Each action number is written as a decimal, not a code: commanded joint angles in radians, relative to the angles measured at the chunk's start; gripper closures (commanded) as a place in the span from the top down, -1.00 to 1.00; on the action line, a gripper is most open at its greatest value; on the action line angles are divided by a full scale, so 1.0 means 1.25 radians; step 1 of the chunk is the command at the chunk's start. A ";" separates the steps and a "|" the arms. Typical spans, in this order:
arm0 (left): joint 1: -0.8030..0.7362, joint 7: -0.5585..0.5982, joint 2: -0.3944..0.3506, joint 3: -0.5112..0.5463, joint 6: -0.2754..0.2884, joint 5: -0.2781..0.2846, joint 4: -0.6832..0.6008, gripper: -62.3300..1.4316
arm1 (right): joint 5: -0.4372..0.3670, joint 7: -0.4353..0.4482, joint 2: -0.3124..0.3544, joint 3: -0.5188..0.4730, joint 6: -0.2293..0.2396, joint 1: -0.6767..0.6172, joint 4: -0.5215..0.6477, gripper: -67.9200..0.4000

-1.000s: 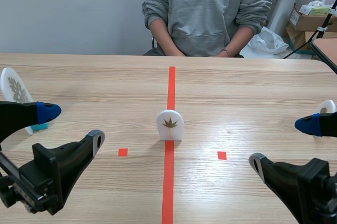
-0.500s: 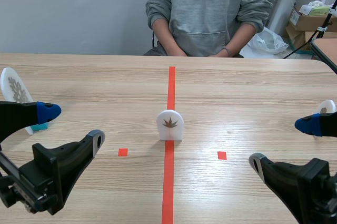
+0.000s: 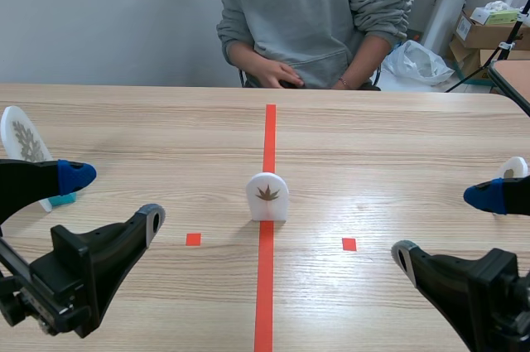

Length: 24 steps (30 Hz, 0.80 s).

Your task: Do the leaf sorting experiment

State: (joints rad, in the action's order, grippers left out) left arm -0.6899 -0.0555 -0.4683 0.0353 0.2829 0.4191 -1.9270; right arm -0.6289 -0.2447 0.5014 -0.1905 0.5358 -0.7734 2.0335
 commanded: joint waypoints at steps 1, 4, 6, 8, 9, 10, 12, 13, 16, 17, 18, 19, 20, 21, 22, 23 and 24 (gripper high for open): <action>-0.006 0.011 0.002 0.001 0.001 0.003 -0.017 0.82 | -0.009 0.012 0.002 -0.005 -0.003 0.009 0.001 1.00; -0.006 0.011 0.002 0.001 0.001 0.003 -0.017 0.82 | -0.008 0.012 0.002 -0.005 -0.003 0.009 0.001 1.00; -0.006 0.011 0.002 0.001 0.001 0.003 -0.017 0.82 | -0.008 0.012 0.002 -0.005 -0.003 0.009 0.001 1.00; -0.006 0.011 0.002 0.001 0.001 0.003 -0.017 0.82 | -0.005 0.012 0.002 -0.005 -0.003 0.009 0.001 1.00; -0.006 0.011 0.002 0.001 0.001 0.003 -0.017 0.82 | -0.005 0.012 0.002 -0.005 -0.003 0.009 0.001 1.00; -0.006 0.011 0.002 0.001 0.001 0.003 -0.017 0.82 | -0.005 0.012 0.002 -0.005 -0.003 0.009 0.001 1.00; -0.006 0.011 0.002 0.001 0.001 0.003 -0.017 0.82 | -0.005 0.012 0.002 -0.005 -0.003 0.009 0.001 1.00; -0.006 0.011 0.002 0.001 0.001 0.003 -0.017 0.82 | -0.005 0.012 0.002 -0.005 -0.003 0.009 0.001 1.00; -0.006 0.011 0.002 0.001 0.001 0.003 -0.017 0.82 | -0.005 0.012 0.002 -0.005 -0.003 0.009 0.001 1.00; -0.006 0.011 0.002 0.001 0.001 0.003 -0.017 0.82 | -0.004 0.011 0.002 -0.005 -0.003 0.009 0.001 1.00; -0.006 0.011 0.002 0.001 0.001 0.003 -0.017 0.82 | 0.002 0.011 0.002 -0.005 -0.004 0.010 -0.001 1.00; -0.006 0.011 0.002 0.001 0.001 0.003 -0.017 0.82 | 0.009 0.011 0.002 -0.004 -0.003 0.019 -0.005 1.00; -0.006 0.011 0.002 0.001 0.001 0.003 -0.017 0.82 | 0.015 0.011 0.003 -0.001 -0.003 0.030 -0.013 1.00; -0.006 0.011 0.002 0.001 0.001 0.003 -0.017 0.82 | 0.023 0.011 0.005 0.002 -0.004 0.044 -0.025 1.00; -0.006 0.011 0.002 0.001 0.001 0.003 -0.017 0.82 | 0.032 0.009 0.008 0.006 -0.004 0.060 -0.041 1.00; -0.006 0.011 0.002 0.001 0.001 0.003 -0.017 0.82 | 0.039 0.008 0.010 0.012 -0.003 0.078 -0.060 1.00; -0.006 0.011 0.002 0.001 0.001 0.003 -0.017 0.82 | 0.043 0.008 0.016 0.020 -0.003 0.096 -0.082 1.00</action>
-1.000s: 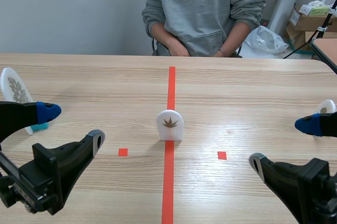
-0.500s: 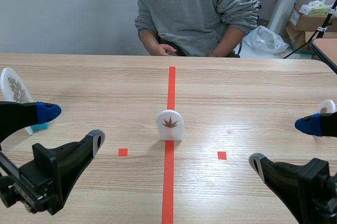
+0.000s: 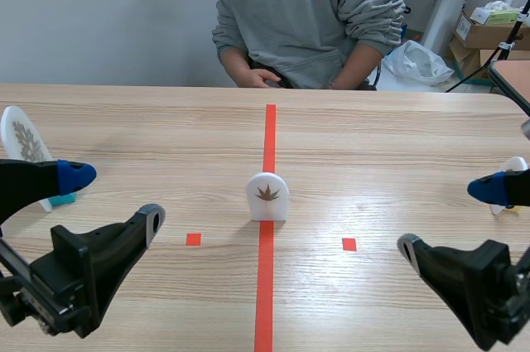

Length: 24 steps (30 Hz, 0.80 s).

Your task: Do the leaf sorting experiment

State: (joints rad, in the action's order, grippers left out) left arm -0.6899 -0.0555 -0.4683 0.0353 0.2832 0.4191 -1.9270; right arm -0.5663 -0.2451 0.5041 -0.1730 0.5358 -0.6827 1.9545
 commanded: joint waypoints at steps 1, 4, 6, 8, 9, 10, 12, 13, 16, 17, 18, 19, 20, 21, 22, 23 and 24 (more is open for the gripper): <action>-0.006 0.011 0.002 0.001 0.000 0.003 -0.017 0.82 | -0.007 0.009 0.021 0.016 -0.003 0.042 -0.042 1.00; -0.006 0.011 0.002 0.001 0.000 0.003 -0.017 0.82 | -0.005 0.009 0.047 0.057 -0.002 0.102 -0.114 1.00; -0.006 0.011 0.002 0.001 0.000 0.003 -0.017 0.82 | 0.010 0.015 0.063 0.090 0.006 0.144 -0.156 1.00; -0.006 0.011 0.005 0.001 0.000 0.003 -0.017 0.82 | 0.027 0.023 0.078 0.125 0.031 0.191 -0.195 1.00; -0.006 0.011 0.006 0.001 0.000 0.003 -0.017 0.82 | 0.035 0.025 0.083 0.143 0.038 0.211 -0.209 1.00; -0.006 0.011 0.007 0.001 0.000 0.003 -0.017 0.82 | 0.042 0.025 0.086 0.160 0.046 0.235 -0.223 1.00; -0.006 0.011 0.011 0.001 0.000 0.003 -0.017 0.82 | 0.061 0.028 0.089 0.194 0.059 0.278 -0.246 1.00; -0.006 0.011 0.014 0.001 0.000 0.003 -0.017 0.82 | 0.071 0.034 0.091 0.211 0.063 0.299 -0.257 1.00; -0.006 0.011 0.018 0.001 0.000 0.003 -0.017 0.82 | 0.119 0.051 0.095 0.268 0.066 0.362 -0.292 1.00; -0.006 0.011 0.020 0.001 0.000 0.003 -0.017 0.82 | 0.133 0.060 0.095 0.287 0.069 0.381 -0.305 1.00; -0.006 0.011 0.020 0.001 0.000 0.003 -0.017 0.82 | 0.150 0.070 0.095 0.307 0.069 0.402 -0.320 1.00; -0.006 0.011 0.020 0.001 0.000 0.003 -0.017 0.82 | 0.167 0.081 0.095 0.327 0.069 0.422 -0.336 1.00; -0.006 0.011 0.020 0.001 0.000 0.003 -0.017 0.82 | 0.187 0.095 0.095 0.349 0.069 0.443 -0.352 1.00; -0.006 0.011 0.020 0.001 0.000 0.003 -0.017 0.82 | 0.205 0.106 0.095 0.368 0.069 0.462 -0.367 1.00; -0.006 0.011 0.020 0.001 0.000 0.003 -0.017 0.82 | 0.223 0.118 0.095 0.388 0.069 0.482 -0.382 1.00; -0.006 0.011 0.020 0.001 0.000 0.003 -0.017 0.82 | 0.238 0.130 0.095 0.407 0.069 0.502 -0.397 1.00; -0.006 0.011 0.020 0.001 0.000 0.003 -0.017 0.82 | 0.251 0.140 0.095 0.426 0.069 0.522 -0.412 1.00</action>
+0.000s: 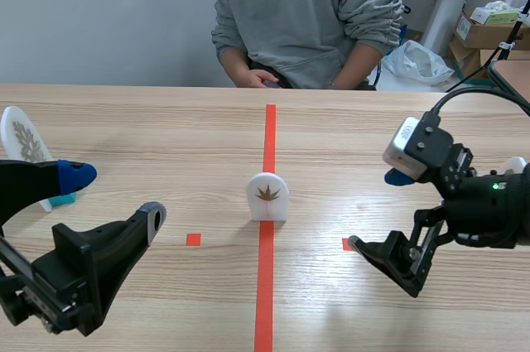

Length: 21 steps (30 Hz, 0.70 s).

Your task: Do the leaf sorting experiment

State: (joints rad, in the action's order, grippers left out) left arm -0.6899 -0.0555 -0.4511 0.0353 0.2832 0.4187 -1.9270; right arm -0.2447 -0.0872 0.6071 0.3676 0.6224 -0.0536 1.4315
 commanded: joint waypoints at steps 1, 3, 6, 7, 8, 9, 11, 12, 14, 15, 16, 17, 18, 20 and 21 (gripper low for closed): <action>-0.006 0.011 0.006 0.001 0.000 0.003 -0.017 0.82 | 0.003 0.024 0.012 0.012 0.000 0.037 -0.008 1.00; -0.006 0.011 0.006 0.001 0.000 0.003 -0.017 0.82 | 0.020 0.046 0.010 0.043 0.000 0.074 -0.034 1.00; -0.006 0.011 0.006 0.001 0.000 0.003 -0.017 0.82 | 0.032 0.070 0.001 0.080 0.000 0.123 -0.066 1.00; -0.006 0.011 0.009 0.001 0.000 0.003 -0.017 0.82 | 0.032 0.074 -0.005 0.088 0.000 0.139 -0.078 1.00; -0.006 0.011 0.013 0.001 0.000 0.003 -0.017 0.82 | 0.032 0.078 -0.013 0.097 0.000 0.154 -0.089 1.00; -0.006 0.011 0.015 0.001 0.000 0.003 -0.017 0.82 | 0.032 0.079 -0.021 0.105 0.000 0.169 -0.102 1.00; -0.006 0.011 0.020 0.001 0.000 0.003 -0.017 0.82 | 0.033 0.085 -0.041 0.123 0.003 0.201 -0.131 1.00; -0.006 0.011 0.024 0.001 0.000 0.003 -0.017 0.82 | 0.034 0.089 -0.052 0.133 0.006 0.216 -0.147 1.00; -0.006 0.011 0.029 0.001 0.000 0.003 -0.017 0.82 | 0.035 0.094 -0.072 0.157 0.007 0.245 -0.179 1.00; -0.006 0.011 0.029 0.001 0.000 0.003 -0.017 0.82 | 0.036 0.096 -0.082 0.169 0.009 0.258 -0.192 1.00; -0.006 0.011 0.031 0.001 0.000 0.003 -0.017 0.82 | 0.037 0.097 -0.093 0.182 0.012 0.271 -0.206 1.00; -0.006 0.011 0.032 0.001 0.000 0.003 -0.017 0.82 | 0.045 0.098 -0.103 0.193 0.014 0.282 -0.217 1.00; -0.006 0.011 0.032 0.001 0.000 0.003 -0.017 0.82 | 0.050 0.101 -0.113 0.205 0.016 0.293 -0.228 1.00; -0.006 0.011 0.032 0.001 0.000 0.003 -0.017 0.82 | 0.057 0.107 -0.134 0.229 0.018 0.310 -0.251 1.00; -0.006 0.011 0.033 0.001 0.000 0.003 -0.017 0.82 | 0.066 0.113 -0.144 0.238 0.018 0.318 -0.263 1.00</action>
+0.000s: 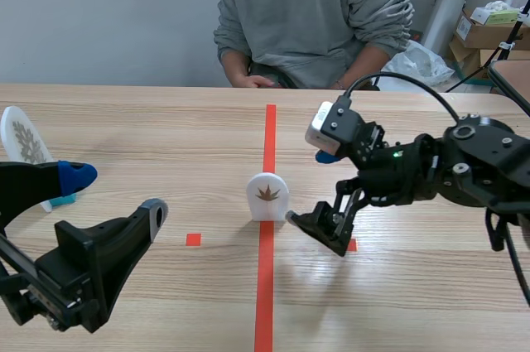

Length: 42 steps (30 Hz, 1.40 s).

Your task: Do the leaf sorting experiment

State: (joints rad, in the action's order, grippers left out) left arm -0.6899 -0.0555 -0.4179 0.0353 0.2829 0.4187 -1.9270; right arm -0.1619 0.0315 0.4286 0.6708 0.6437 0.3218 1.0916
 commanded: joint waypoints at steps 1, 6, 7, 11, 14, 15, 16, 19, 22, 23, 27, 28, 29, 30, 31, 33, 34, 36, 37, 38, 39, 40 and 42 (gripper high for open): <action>-0.006 0.011 0.006 0.001 0.001 0.003 -0.017 0.82 | 0.005 0.020 -0.012 0.005 0.001 0.025 -0.005 1.00; -0.006 0.011 0.006 0.001 0.001 0.003 -0.017 0.82 | 0.026 0.040 -0.065 0.037 0.000 0.058 -0.072 1.00; -0.006 0.011 0.006 0.001 0.001 0.003 -0.017 0.82 | 0.033 0.046 -0.075 0.042 0.000 0.063 -0.084 1.00; -0.006 0.011 0.006 0.001 0.001 0.003 -0.017 0.82 | 0.044 0.065 -0.103 0.059 0.000 0.082 -0.126 1.00; -0.006 0.011 0.006 0.001 0.001 0.003 -0.017 0.82 | 0.044 0.080 -0.117 0.061 0.000 0.090 -0.153 1.00; -0.006 0.011 0.006 0.001 0.001 0.003 -0.017 0.82 | 0.044 0.083 -0.121 0.061 0.000 0.091 -0.159 1.00; -0.006 0.011 0.006 0.001 0.001 0.003 -0.017 0.82 | 0.045 0.086 -0.124 0.061 0.000 0.091 -0.163 1.00; -0.006 0.011 0.006 0.001 0.001 0.003 -0.017 0.82 | 0.045 0.094 -0.126 0.061 0.000 0.091 -0.168 1.00; -0.006 0.011 0.006 0.001 0.001 0.003 -0.017 0.82 | 0.047 0.104 -0.126 0.061 0.000 0.091 -0.168 1.00; -0.006 0.011 0.006 0.001 0.001 0.003 -0.017 0.82 | 0.049 0.108 -0.126 0.061 0.000 0.091 -0.168 1.00; -0.006 0.011 0.006 0.001 0.001 0.003 -0.017 0.82 | 0.067 0.125 -0.126 0.069 0.001 0.091 -0.168 1.00; -0.006 0.011 0.006 0.001 0.001 0.003 -0.017 0.82 | 0.071 0.127 -0.126 0.072 0.001 0.091 -0.168 1.00; -0.006 0.011 0.006 0.001 0.001 0.003 -0.017 0.82 | 0.071 0.127 -0.126 0.074 0.001 0.091 -0.168 1.00; -0.006 0.011 0.006 0.001 0.001 0.003 -0.017 0.82 | 0.071 0.128 -0.126 0.076 0.001 0.090 -0.168 0.94; -0.006 0.011 0.006 0.001 0.001 0.003 -0.017 0.82 | 0.071 0.128 -0.126 0.076 0.001 0.090 -0.168 0.87; -0.006 0.011 0.006 0.001 0.001 0.003 -0.017 0.82 | 0.071 0.135 -0.126 0.076 0.001 0.090 -0.168 0.68; -0.006 0.011 0.006 0.001 0.001 0.003 -0.017 0.82 | 0.071 0.137 -0.126 0.076 0.001 0.091 -0.168 0.57; -0.006 0.011 0.006 0.001 0.001 0.003 -0.017 0.82 | 0.071 0.139 -0.126 0.076 0.001 0.091 -0.168 0.38; -0.006 0.011 0.006 0.001 0.001 0.003 -0.017 0.82 | 0.071 0.139 -0.126 0.076 0.001 0.090 -0.168 0.31; -0.006 0.011 0.006 0.001 0.001 0.003 -0.017 0.82 | 0.071 0.139 -0.126 0.076 0.001 0.090 -0.168 0.27; -0.006 0.011 0.006 0.001 0.001 0.003 -0.017 0.82 | 0.071 0.139 -0.126 0.076 0.001 0.090 -0.168 0.23; -0.006 0.011 0.006 0.001 0.001 0.003 -0.017 0.82 | 0.071 0.139 -0.126 0.076 0.000 0.090 -0.168 0.20; -0.006 0.011 0.006 0.001 0.001 0.003 -0.017 0.82 | 0.071 0.142 -0.126 0.076 0.000 0.090 -0.168 0.14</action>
State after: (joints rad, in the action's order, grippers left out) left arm -0.6899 -0.0555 -0.4179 0.0353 0.2829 0.4187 -1.9270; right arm -0.0669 0.1909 0.2691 0.7681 0.6437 0.4126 0.8677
